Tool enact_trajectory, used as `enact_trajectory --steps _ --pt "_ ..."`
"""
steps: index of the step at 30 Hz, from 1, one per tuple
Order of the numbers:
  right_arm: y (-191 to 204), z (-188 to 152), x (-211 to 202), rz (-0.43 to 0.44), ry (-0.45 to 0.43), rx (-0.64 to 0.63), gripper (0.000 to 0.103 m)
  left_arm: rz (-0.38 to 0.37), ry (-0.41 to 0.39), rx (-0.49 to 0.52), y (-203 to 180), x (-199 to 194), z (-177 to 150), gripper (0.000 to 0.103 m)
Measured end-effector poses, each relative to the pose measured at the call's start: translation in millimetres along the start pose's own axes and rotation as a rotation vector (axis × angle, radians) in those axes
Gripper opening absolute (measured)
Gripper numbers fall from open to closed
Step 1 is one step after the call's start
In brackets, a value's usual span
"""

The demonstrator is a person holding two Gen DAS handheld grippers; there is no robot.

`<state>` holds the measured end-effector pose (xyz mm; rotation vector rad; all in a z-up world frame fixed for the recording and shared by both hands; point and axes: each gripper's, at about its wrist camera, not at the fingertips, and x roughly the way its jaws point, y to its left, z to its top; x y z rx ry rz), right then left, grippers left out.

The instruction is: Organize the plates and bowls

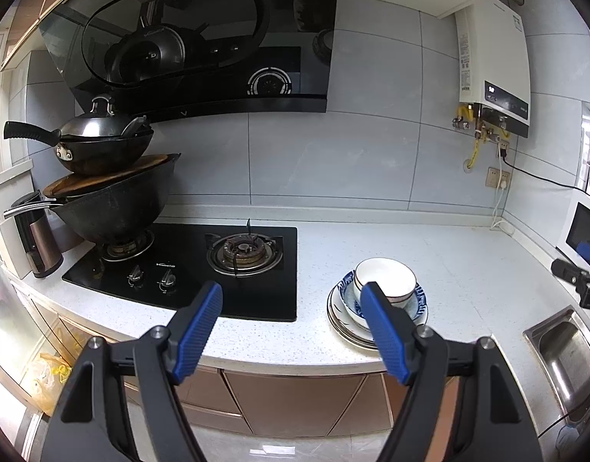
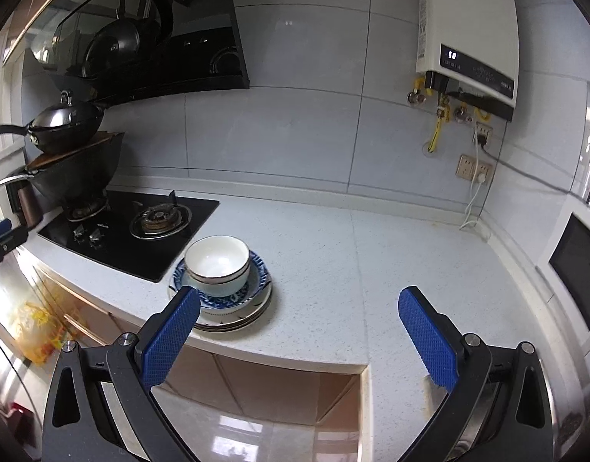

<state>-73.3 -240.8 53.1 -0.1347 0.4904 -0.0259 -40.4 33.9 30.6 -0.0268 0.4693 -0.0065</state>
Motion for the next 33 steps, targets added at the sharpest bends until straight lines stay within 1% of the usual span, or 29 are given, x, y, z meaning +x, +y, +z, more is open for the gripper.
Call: enact_trajectory --steps 1,2,5,8,13,20,30,33 --pt "-1 1 -2 -0.013 -0.011 0.004 0.102 -0.001 0.001 0.001 -1 0 0 0.074" --pt "-3 2 -4 -0.004 -0.021 0.029 0.102 -0.002 0.001 0.001 -1 -1 0 0.074" --pt "-14 4 -6 0.097 -0.031 0.160 0.102 -0.004 -0.002 0.002 -1 0 1 0.074" --pt "-16 2 -6 0.121 -0.042 0.228 0.102 -0.006 -0.007 0.008 -2 0 3 0.074" --pt "-13 0 -1 0.122 -0.031 0.241 0.102 -0.008 -0.001 0.025 -3 3 3 0.074" --pt "-11 -4 5 0.114 0.003 0.246 0.102 -0.006 0.015 0.014 0 7 1 0.074" --pt "-14 -8 6 0.132 0.009 0.270 0.102 0.001 0.009 0.022 1 6 -2 0.074" --pt "-16 -11 7 0.146 0.015 0.296 0.102 0.006 0.008 0.029 -1 6 -2 0.074"
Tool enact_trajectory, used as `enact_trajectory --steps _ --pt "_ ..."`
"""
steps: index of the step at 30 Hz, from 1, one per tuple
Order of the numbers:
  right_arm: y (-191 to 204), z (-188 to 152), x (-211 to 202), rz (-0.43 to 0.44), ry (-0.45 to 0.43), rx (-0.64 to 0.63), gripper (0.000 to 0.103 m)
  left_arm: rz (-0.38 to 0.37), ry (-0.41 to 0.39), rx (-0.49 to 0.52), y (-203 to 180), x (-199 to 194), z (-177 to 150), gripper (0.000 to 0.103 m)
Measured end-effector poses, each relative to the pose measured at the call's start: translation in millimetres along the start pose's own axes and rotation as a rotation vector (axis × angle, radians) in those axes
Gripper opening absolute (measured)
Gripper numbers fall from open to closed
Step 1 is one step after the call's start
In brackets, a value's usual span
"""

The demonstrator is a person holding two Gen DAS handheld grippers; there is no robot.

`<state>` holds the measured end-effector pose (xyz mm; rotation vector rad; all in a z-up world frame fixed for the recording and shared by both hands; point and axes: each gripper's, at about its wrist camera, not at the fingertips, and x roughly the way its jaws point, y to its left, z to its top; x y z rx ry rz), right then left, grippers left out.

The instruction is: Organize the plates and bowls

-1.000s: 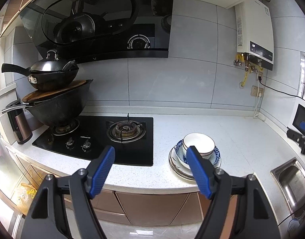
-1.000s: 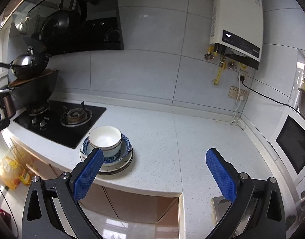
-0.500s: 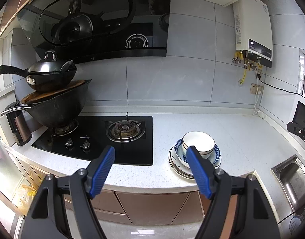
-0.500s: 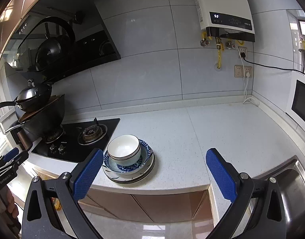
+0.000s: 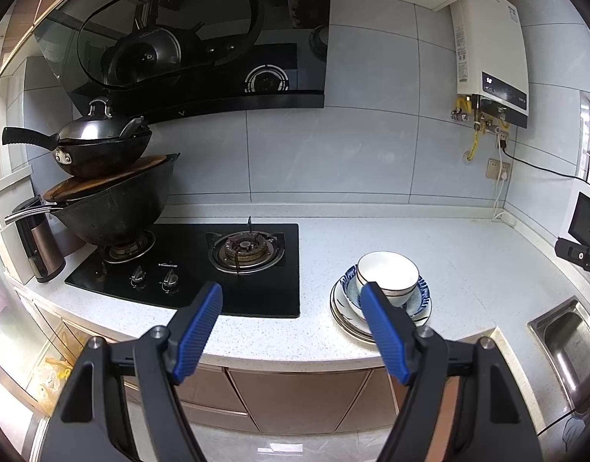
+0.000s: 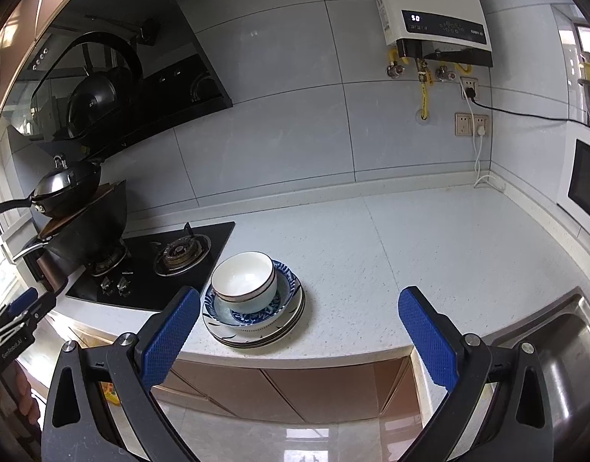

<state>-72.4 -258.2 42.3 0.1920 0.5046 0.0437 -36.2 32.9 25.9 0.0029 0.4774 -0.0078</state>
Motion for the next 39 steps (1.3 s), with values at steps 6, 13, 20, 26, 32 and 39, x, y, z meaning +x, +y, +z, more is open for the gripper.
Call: enact_trajectory --steps 6,13,20,26,32,39 --pt "-5 -6 3 0.035 0.019 0.062 0.102 -0.007 0.001 0.001 -2 0 0 0.074" --pt "-8 -11 9 0.038 0.044 0.064 0.102 -0.015 0.009 0.004 -3 1 -2 0.074" --pt "-10 -1 13 0.034 0.022 0.066 0.102 -0.031 0.023 0.007 -4 7 -5 0.074" --pt "1 14 9 -0.011 -0.041 0.027 0.102 -0.063 0.024 0.025 -3 11 -6 0.074" --pt "16 16 3 -0.044 -0.066 0.005 0.102 -0.096 0.028 0.029 8 17 -8 0.074" --pt "29 12 4 -0.065 -0.037 -0.010 0.102 -0.116 0.026 0.016 21 16 -7 0.074"
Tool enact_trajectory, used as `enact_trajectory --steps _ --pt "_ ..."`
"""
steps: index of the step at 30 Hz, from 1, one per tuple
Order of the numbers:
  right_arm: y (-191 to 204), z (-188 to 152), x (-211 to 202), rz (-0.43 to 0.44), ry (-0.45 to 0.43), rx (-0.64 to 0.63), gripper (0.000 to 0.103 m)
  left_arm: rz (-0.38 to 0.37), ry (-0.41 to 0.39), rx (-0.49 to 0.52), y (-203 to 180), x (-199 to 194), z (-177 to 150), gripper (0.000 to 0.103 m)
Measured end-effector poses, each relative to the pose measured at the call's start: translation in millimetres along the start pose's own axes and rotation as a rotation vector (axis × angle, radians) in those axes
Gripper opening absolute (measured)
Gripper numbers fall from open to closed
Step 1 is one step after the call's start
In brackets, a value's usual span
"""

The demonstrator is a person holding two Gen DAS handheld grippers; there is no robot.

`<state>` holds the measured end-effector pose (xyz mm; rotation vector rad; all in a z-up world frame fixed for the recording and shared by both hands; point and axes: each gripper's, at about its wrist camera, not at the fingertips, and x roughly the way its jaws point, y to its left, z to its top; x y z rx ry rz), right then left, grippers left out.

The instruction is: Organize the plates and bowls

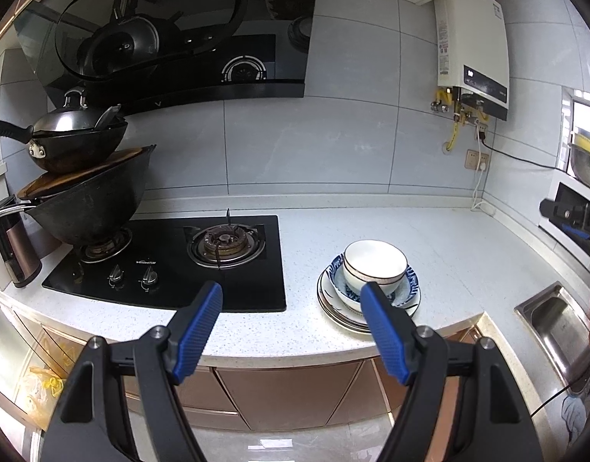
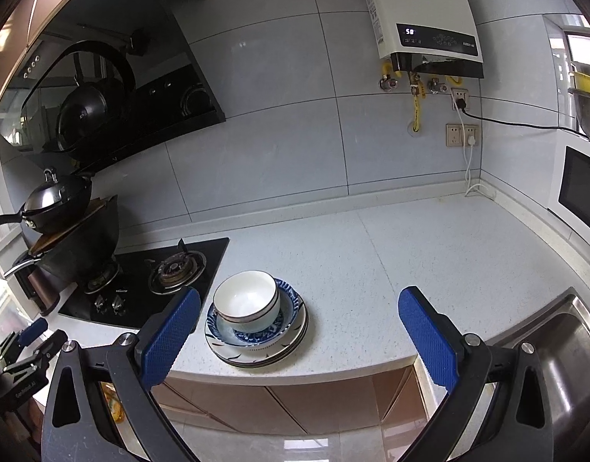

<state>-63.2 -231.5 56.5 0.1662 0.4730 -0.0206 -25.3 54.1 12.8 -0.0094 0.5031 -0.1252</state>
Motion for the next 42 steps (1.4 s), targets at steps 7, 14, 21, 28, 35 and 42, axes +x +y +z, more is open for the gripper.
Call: enact_trajectory --steps 7,14,21,28,35,42 --pt "6 -6 1 0.012 0.034 -0.035 0.102 0.013 0.005 -0.015 -1 -6 -3 0.074" --pt "1 -10 0 0.025 0.053 -0.051 0.102 0.037 -0.005 -0.017 -8 -17 -4 0.074" --pt "-1 -8 -12 0.018 0.015 -0.078 0.102 0.044 -0.007 -0.009 -19 -22 -5 0.074" --pt "0 -1 -19 -0.036 -0.022 -0.167 0.102 0.050 0.003 -0.011 -22 -20 -6 0.074" --pt "2 -7 -12 -0.036 0.030 -0.224 0.102 0.047 0.010 -0.015 -23 -16 -6 0.074" --pt "4 -14 -10 0.001 0.053 -0.202 0.102 0.040 0.009 -0.007 -26 -12 -6 0.074"
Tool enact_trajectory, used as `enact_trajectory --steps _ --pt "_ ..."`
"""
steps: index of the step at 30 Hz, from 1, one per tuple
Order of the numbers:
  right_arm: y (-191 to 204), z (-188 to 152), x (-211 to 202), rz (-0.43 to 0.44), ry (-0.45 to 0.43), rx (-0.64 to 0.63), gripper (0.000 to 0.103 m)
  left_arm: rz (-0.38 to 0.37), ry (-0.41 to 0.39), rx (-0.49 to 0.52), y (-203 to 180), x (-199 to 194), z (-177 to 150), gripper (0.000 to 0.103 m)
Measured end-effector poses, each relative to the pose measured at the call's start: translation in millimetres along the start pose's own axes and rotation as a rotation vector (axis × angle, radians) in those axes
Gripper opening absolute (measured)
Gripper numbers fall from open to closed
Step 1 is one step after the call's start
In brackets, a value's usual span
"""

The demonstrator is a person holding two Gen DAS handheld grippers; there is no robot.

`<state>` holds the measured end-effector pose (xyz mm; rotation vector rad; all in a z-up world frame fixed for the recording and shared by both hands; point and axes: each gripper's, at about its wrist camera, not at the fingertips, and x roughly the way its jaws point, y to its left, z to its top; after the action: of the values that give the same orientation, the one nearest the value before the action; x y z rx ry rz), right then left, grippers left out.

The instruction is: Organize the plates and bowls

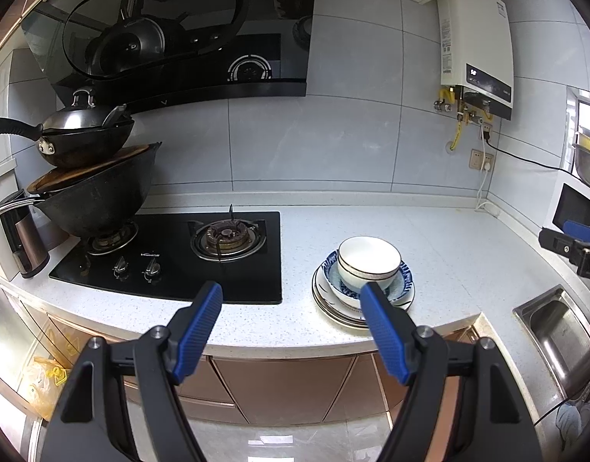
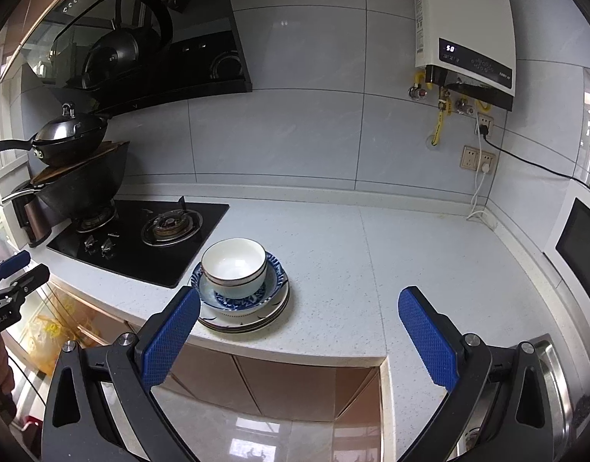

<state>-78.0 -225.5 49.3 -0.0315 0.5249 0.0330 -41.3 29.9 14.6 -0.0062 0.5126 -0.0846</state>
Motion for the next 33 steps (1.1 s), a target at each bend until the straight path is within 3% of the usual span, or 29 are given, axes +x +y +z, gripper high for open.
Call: enact_trajectory --steps 33 --pt "2 -11 12 -0.006 0.066 0.021 0.102 0.024 0.027 -0.011 4 11 1 0.074"
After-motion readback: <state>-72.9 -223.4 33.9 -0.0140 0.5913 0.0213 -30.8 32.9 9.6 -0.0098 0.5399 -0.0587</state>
